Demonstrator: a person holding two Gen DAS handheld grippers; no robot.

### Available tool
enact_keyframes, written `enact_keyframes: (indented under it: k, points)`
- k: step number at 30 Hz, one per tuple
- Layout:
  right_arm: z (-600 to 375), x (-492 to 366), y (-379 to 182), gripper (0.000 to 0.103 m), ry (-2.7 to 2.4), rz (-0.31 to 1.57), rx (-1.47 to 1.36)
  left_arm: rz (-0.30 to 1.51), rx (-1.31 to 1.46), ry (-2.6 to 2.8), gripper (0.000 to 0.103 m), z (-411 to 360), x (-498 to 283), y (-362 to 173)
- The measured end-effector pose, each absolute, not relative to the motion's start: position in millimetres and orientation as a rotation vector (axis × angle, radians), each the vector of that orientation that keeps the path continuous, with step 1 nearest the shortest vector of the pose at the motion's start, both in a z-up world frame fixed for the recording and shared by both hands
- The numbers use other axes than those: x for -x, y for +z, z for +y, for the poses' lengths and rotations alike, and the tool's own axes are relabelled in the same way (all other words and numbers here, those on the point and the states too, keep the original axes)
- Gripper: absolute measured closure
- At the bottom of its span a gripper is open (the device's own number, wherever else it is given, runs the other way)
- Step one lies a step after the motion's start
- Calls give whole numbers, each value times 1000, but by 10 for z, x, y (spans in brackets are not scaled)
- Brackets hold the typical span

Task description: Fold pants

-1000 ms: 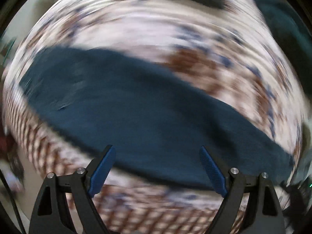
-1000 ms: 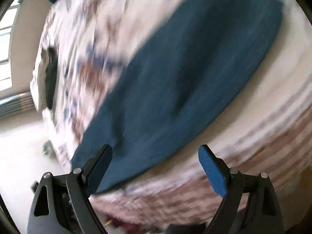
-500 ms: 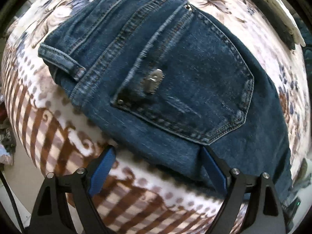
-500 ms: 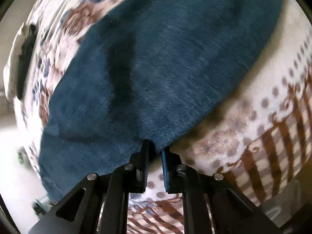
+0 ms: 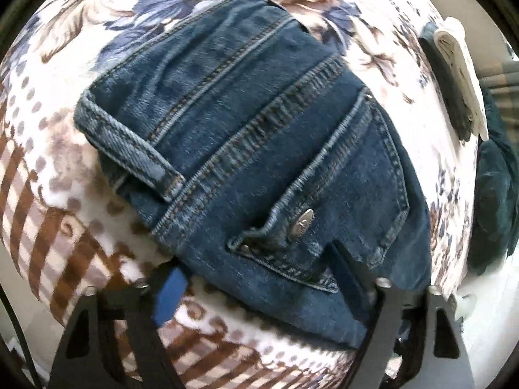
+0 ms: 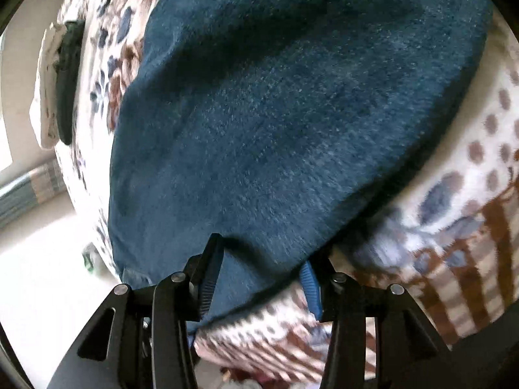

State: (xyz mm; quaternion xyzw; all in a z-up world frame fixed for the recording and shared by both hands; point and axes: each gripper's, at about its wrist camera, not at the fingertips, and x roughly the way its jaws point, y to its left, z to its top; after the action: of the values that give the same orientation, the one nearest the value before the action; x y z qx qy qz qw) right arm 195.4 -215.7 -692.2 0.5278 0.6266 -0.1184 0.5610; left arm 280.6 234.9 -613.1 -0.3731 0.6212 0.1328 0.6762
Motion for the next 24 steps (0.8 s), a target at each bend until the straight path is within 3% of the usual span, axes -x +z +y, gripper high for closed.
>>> enact_keyframes:
  k: [1,2,4,11,16,19,20,21,22,23,24]
  points:
    - [-2139,-1931,-6915,66,-303,1469,-1232,1385,820,309,43,2327,-2786,-6106]
    - [-2130,-1912,-6892,84,-333,1465,-1208,1369,803,308,49,2306,-2763,-6066]
    - [-2065,-1904,-6824,94,-333,1453,-1164,1343,731,308,59,2255,-2735,-5940]
    - [-1801,-1992,-6593,96,-273,1492,-1016,1355,695,326,64,2213,-2712,-5858]
    - [-1898,-2184,-6891,95,-250,1584,-1037,1413,692,311,58,2218,-2756,-6061]
    - [-1851,-2343,-6811,86,-181,1640,-996,1445,605,296,51,2165,-2783,-5856]
    - [-1817,-2391,-6716,70,-160,1654,-946,1458,556,298,51,2112,-2805,-5784]
    - [-1779,-2431,-6598,51,-135,1655,-896,1467,511,289,42,2044,-2817,-5704]
    - [-1762,-2425,-6535,43,-117,1652,-864,1475,466,272,25,1958,-2843,-5620]
    - [-1704,-2479,-6405,33,-85,1643,-815,1479,428,260,17,1881,-2882,-5561]
    - [-1648,-2534,-6311,31,-61,1644,-766,1468,387,243,14,1775,-2955,-5479]
